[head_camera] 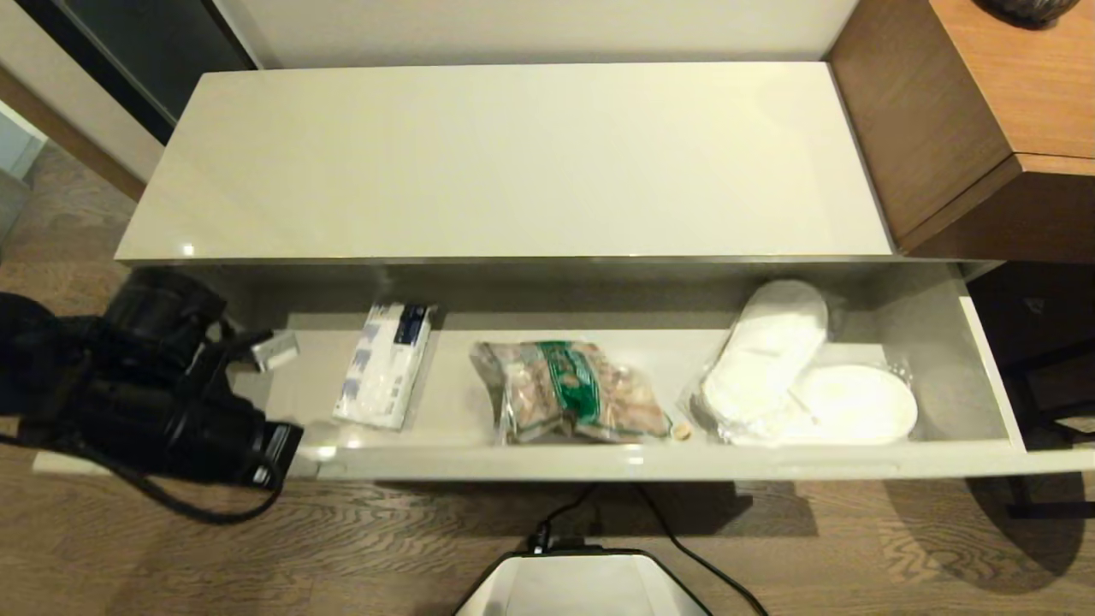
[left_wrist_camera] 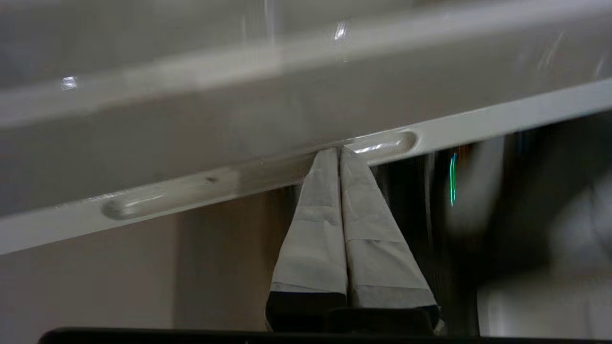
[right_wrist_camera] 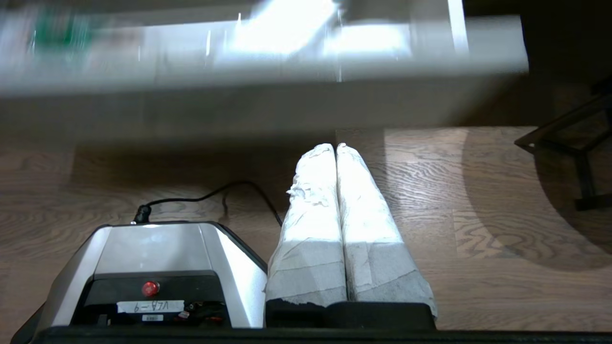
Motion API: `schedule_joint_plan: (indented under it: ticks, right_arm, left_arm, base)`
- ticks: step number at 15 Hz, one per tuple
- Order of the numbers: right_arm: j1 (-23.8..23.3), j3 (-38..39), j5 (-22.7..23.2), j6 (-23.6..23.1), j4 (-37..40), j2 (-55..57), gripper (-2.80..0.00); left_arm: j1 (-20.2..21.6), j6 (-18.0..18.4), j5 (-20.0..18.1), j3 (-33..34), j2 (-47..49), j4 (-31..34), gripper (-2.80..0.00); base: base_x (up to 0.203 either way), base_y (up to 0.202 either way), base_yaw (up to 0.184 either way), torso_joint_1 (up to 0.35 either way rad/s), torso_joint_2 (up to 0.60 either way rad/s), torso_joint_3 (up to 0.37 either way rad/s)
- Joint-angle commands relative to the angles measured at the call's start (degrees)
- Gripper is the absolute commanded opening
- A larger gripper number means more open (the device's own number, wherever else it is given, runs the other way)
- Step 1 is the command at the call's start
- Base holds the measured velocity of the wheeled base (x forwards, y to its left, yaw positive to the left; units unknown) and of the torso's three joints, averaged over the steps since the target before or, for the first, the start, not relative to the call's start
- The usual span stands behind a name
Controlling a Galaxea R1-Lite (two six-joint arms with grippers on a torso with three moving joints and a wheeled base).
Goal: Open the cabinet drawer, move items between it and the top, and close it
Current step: Open the drawer, then take out the tissue from the drawer
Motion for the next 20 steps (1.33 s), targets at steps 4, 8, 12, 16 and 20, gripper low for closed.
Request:
schedule_joint_plan:
  ticks: [4,8,12,16,20]
  right_arm:
    - [0.0,0.1,-0.1,0.0,0.0,-1.0,-2.8]
    - [0.0,0.1,-0.1,0.0,0.0,-1.0,-2.8]
    - [0.0,0.1,-0.1,0.0,0.0,-1.0,-2.8]
    - [0.0,0.1,-0.1,0.0,0.0,-1.0,-2.8]
    - [0.0,0.1,-0.1,0.0,0.0,-1.0,-2.8]
  left_arm:
    - [0.3,0.1,-2.1,4.2,-19.1,13.6,-2.8]
    - [0.1,-12.1,-9.0,7.9,-33.0,0.4,-2.8]
    - [0.0,-19.6,-10.9,6.2,-38.5,-1.8,-2.8]
    - [0.0,-20.6,-9.1,5.3,-48.0,2.5,-2.8]
    - [0.0,-20.1,-7.8,4.7,-51.9,6.9,-2.8]
  base:
    - [0.0,0.0,0.0,0.001,0.01,-0.004]
    - [0.0,0.0,0.0,0.0,0.0,0.0]
    - [0.0,0.0,0.0,0.0,0.0,0.0]
    - [0.0,0.0,0.0,0.0,0.0,0.0]
    - [0.0,0.0,0.0,0.0,0.0,0.0]
